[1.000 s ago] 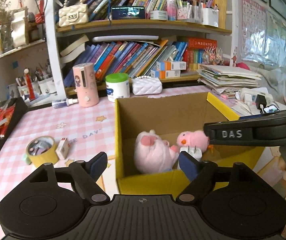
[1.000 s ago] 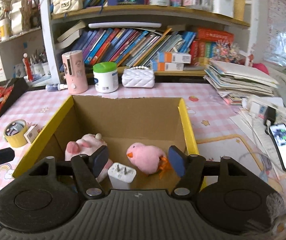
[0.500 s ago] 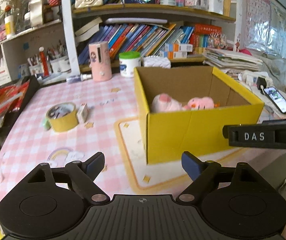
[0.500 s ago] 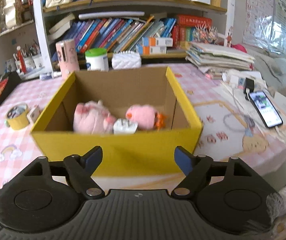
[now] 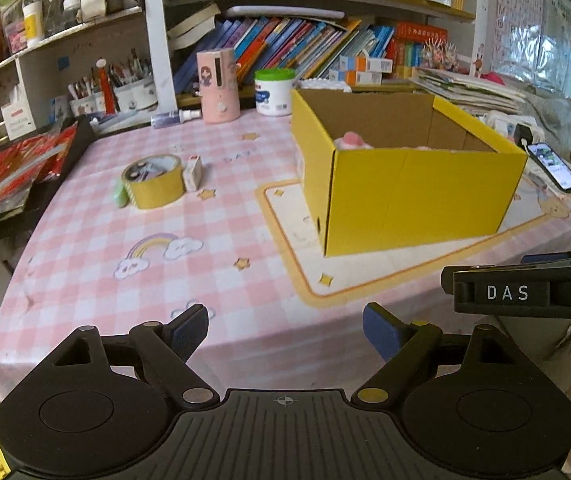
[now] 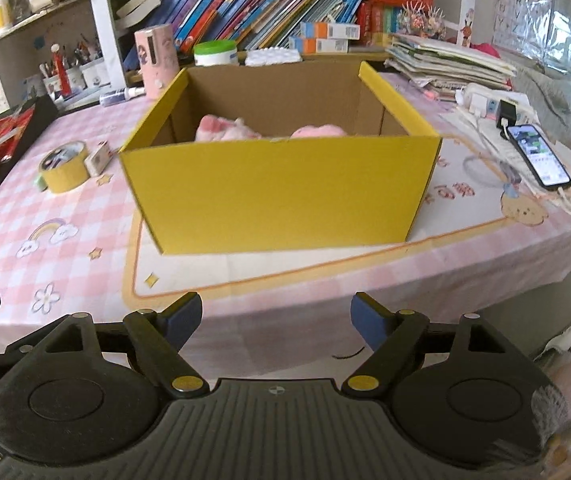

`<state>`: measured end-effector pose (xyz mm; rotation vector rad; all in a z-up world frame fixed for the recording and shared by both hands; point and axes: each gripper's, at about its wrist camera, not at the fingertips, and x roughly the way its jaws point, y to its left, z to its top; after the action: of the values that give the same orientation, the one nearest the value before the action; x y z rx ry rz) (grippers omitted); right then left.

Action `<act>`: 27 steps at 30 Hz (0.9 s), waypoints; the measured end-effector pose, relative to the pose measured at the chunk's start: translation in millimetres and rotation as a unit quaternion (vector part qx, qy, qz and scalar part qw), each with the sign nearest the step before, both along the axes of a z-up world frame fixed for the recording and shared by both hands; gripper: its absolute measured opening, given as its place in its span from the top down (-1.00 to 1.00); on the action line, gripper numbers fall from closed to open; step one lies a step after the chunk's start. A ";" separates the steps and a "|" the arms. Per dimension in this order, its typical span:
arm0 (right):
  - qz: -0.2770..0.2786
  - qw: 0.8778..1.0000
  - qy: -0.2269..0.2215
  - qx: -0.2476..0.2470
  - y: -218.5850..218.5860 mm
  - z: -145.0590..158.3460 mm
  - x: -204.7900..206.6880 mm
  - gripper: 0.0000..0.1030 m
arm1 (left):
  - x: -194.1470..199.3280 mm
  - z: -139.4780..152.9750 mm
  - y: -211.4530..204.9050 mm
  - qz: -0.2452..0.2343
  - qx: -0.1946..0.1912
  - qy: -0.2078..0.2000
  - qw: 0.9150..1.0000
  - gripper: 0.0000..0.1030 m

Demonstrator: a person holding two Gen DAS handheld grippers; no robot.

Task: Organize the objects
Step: 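Withdraw both open tools from the box toward the yellow tape roll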

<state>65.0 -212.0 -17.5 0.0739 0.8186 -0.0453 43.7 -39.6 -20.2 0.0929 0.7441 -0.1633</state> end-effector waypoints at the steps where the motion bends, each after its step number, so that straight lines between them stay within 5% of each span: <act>1: 0.001 1.000 0.002 0.001 2.4 -0.5 -1.6 -0.57 | -1.4 -0.6 2.0 0.000 0.001 0.002 1.000 -0.69; 27: 0.052 0.998 0.019 0.004 75.7 -9.1 -25.3 -0.70 | -38.4 -4.3 68.9 0.044 0.000 0.016 0.999 -0.70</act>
<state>39.6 -136.4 -26.6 0.0378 0.8587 0.0552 5.3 29.3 -24.5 0.0587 0.7787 -0.0815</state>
